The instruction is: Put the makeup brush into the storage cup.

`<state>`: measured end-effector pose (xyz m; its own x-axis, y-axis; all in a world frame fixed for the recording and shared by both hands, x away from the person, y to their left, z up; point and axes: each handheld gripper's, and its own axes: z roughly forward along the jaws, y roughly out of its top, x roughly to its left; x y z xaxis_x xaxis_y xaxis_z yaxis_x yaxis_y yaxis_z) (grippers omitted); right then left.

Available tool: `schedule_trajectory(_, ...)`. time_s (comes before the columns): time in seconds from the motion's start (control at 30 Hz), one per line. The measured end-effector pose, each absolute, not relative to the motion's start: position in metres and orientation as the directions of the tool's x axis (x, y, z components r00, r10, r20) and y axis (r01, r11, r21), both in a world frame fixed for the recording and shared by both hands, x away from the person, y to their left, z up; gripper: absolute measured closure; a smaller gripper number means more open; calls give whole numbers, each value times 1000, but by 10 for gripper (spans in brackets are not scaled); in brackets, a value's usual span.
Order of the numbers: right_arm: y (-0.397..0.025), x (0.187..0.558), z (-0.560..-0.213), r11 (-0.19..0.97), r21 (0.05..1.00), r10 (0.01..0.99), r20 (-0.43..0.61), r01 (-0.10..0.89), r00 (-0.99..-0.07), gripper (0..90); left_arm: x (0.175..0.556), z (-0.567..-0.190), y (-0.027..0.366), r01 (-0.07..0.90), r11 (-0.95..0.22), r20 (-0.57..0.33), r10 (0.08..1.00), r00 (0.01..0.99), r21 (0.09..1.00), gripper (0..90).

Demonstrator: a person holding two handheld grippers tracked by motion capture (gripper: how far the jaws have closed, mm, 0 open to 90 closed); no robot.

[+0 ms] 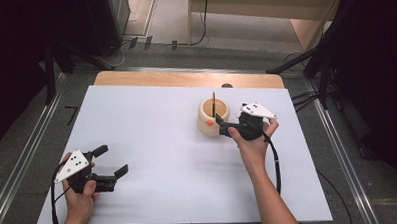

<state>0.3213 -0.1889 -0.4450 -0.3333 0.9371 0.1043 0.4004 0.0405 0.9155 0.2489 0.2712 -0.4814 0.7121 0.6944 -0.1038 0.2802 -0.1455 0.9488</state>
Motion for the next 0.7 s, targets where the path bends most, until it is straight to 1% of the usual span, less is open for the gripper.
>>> schedule_trajectory(0.7,-215,283,-466,40,919,929,111,392,-353,0,248,-482,270,279,-142,-106,693,714,950,1)
